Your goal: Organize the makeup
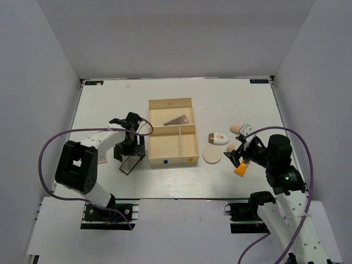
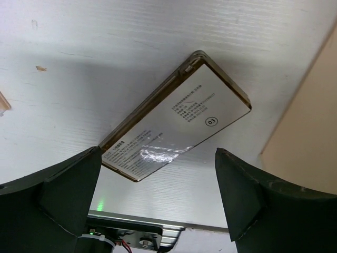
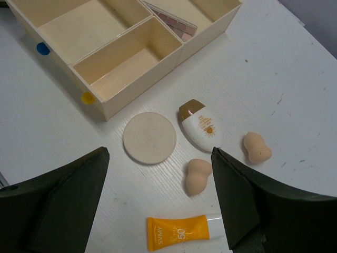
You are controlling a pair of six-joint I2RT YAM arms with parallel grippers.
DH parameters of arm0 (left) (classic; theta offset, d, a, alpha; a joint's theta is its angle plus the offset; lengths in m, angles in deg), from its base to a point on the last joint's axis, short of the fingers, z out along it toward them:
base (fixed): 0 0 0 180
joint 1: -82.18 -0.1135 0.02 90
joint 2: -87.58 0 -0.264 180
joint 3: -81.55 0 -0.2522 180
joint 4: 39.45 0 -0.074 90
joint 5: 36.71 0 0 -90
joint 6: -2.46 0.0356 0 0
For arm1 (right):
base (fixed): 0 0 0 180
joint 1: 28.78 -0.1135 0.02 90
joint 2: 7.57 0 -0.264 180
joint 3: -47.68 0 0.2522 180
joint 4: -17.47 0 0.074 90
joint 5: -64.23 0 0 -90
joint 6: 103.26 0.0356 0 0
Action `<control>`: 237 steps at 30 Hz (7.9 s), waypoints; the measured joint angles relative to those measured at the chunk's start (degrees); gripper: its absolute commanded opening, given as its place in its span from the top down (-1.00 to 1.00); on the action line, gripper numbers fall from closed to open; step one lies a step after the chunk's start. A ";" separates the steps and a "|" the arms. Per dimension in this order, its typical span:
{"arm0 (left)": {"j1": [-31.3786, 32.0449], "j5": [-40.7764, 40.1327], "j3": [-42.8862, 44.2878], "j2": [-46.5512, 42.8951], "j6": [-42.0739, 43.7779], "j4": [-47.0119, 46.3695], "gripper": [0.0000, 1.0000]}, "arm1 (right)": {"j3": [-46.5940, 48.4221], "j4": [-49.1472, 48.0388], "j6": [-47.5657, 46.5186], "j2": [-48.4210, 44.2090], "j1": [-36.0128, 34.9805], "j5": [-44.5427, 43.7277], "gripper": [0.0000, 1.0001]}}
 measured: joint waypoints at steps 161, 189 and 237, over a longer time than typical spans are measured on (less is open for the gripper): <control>-10.45 -13.66 2.71 -15.54 -20.11 5.75 -0.96 | -0.79 2.49 0.68 -2.91 -0.48 5.22 -0.77; -26.75 -11.96 -6.56 -5.77 -41.59 -6.38 -0.96 | -0.79 2.86 1.09 -4.96 -0.48 5.55 -0.77; -24.87 32.57 3.98 -3.69 -13.05 -34.80 0.85 | -0.90 1.70 2.10 -0.55 -0.74 3.50 -0.72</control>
